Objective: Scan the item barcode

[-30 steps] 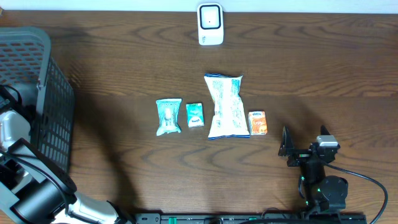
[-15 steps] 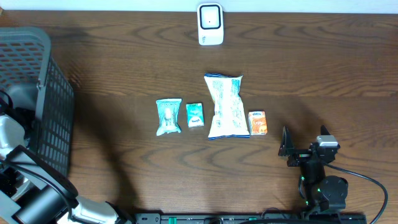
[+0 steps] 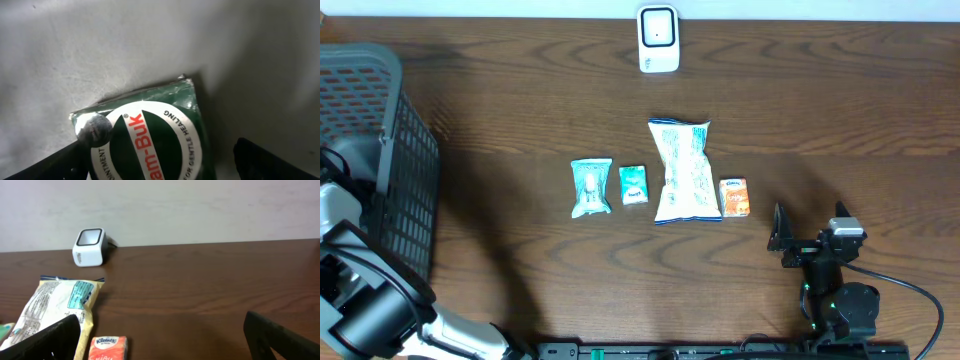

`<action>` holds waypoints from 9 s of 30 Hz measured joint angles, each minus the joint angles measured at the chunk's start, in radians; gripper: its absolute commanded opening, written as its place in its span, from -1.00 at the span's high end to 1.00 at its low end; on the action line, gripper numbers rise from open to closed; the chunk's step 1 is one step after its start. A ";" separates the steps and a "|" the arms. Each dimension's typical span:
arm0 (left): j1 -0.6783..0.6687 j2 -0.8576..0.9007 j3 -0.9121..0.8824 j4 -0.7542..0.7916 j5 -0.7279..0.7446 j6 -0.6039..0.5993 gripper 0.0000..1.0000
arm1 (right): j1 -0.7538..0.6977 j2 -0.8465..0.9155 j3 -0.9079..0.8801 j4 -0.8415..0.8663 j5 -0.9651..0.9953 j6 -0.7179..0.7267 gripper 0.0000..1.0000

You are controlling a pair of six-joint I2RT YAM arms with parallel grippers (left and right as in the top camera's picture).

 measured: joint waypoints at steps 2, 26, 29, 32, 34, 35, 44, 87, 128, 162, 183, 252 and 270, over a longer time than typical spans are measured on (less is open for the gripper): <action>0.000 0.019 0.000 0.002 -0.002 0.000 -0.66 | 0.000 0.000 0.000 0.000 0.000 0.000 -0.99; 0.001 -0.295 0.004 0.071 0.000 0.000 -0.21 | 0.000 0.000 0.000 0.000 0.000 0.000 -0.98; 0.001 -0.447 0.005 0.092 0.000 0.000 -0.21 | 0.000 0.000 0.000 0.000 0.000 0.000 -0.99; -0.006 -0.574 0.006 0.102 0.009 -0.003 -0.22 | 0.000 0.000 0.000 0.000 0.000 0.000 -0.99; -0.024 -0.658 0.006 0.121 0.032 -0.010 -0.21 | 0.000 0.000 0.000 0.000 0.000 0.000 -0.99; -0.037 -0.689 0.006 0.130 0.045 -0.015 -0.21 | 0.000 0.000 0.000 0.000 0.000 0.000 -0.99; -0.378 -0.864 0.008 0.103 0.139 -0.026 -0.21 | 0.000 0.000 0.000 0.000 0.000 0.000 -0.99; -1.175 -0.110 0.010 0.070 0.080 0.268 -0.22 | 0.000 0.000 0.000 0.000 0.000 0.000 -0.99; -0.775 -0.454 0.013 -0.287 0.191 0.290 -0.96 | 0.000 0.000 0.000 0.000 0.000 0.000 -0.99; -0.698 -0.450 0.013 -0.342 0.210 0.297 -0.96 | 0.000 0.607 0.543 -0.309 -0.459 0.097 -0.98; -0.698 -0.449 0.013 -0.343 0.210 0.297 -0.96 | 0.248 1.279 0.642 -0.238 -0.376 0.498 0.98; -0.698 -0.449 0.013 -0.343 0.210 0.297 -0.96 | 0.295 1.653 0.819 -0.246 -0.041 0.688 0.98; -0.698 -0.449 0.013 -0.343 0.210 0.297 -0.96 | 0.156 1.551 0.863 -0.487 0.001 0.499 0.97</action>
